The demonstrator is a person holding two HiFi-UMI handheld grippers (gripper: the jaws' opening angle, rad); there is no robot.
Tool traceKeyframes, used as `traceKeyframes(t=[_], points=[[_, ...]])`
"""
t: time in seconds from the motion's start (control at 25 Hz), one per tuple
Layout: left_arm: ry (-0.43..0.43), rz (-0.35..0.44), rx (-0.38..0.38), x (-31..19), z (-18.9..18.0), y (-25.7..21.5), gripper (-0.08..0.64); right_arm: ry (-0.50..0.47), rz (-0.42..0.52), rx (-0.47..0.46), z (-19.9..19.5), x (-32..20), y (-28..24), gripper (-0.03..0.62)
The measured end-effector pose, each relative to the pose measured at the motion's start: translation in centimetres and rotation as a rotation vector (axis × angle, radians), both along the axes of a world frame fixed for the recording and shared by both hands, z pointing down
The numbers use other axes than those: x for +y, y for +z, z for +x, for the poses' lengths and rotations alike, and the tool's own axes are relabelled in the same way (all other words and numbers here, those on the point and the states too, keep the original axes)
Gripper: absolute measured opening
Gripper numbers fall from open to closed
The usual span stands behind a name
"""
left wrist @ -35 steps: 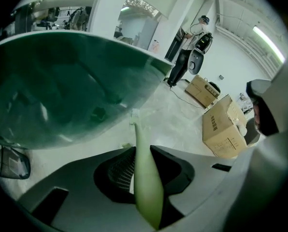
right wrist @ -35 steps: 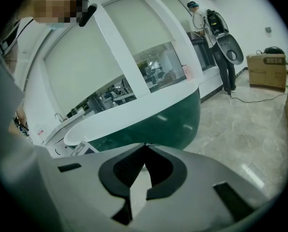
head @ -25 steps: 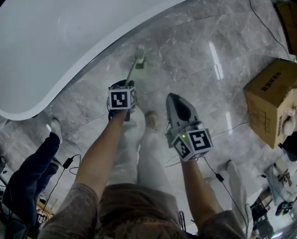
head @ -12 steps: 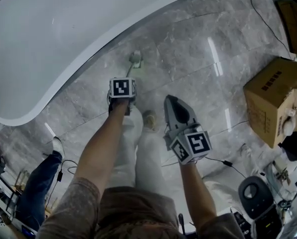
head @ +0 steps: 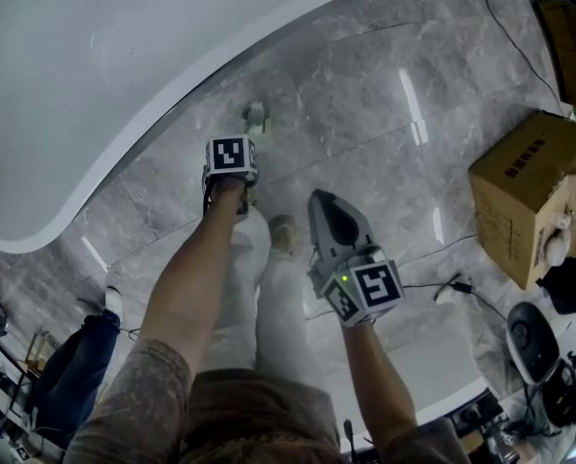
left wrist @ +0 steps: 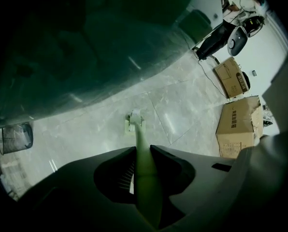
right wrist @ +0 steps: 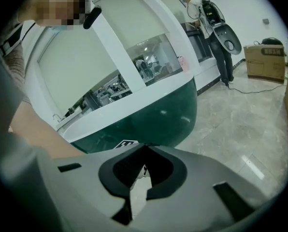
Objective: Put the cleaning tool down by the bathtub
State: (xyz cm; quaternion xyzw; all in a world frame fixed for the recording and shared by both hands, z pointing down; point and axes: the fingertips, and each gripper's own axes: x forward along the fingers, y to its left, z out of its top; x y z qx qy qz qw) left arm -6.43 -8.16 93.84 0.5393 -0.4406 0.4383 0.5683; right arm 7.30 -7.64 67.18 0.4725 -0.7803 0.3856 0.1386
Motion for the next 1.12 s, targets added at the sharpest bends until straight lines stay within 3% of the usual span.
traceKeyframes(t=[0.24, 0.6, 0.84, 1.12], points=[[-0.046, -0.043, -0.003, -0.4, 0.3, 1.3, 0.101, -0.002, -0.013, -0.006, -0.1, 0.6, 0.7, 0.0], [-0.032, -0.061, -0.016, -0.2, 0.6, 2.4, 0.101, 0.017, -0.04, -0.016, -0.1, 0.8, 1.6, 0.0], [-0.015, -0.022, -0.028, 0.0, 0.6, 1.6, 0.104, 0.002, -0.029, -0.015, -0.6, 1.4, 1.3, 0.0], [-0.022, 0.051, -0.003, -1.2, 0.9, -0.1, 0.175, -0.001, -0.01, -0.026, -1.3, 0.6, 0.3, 0.0]])
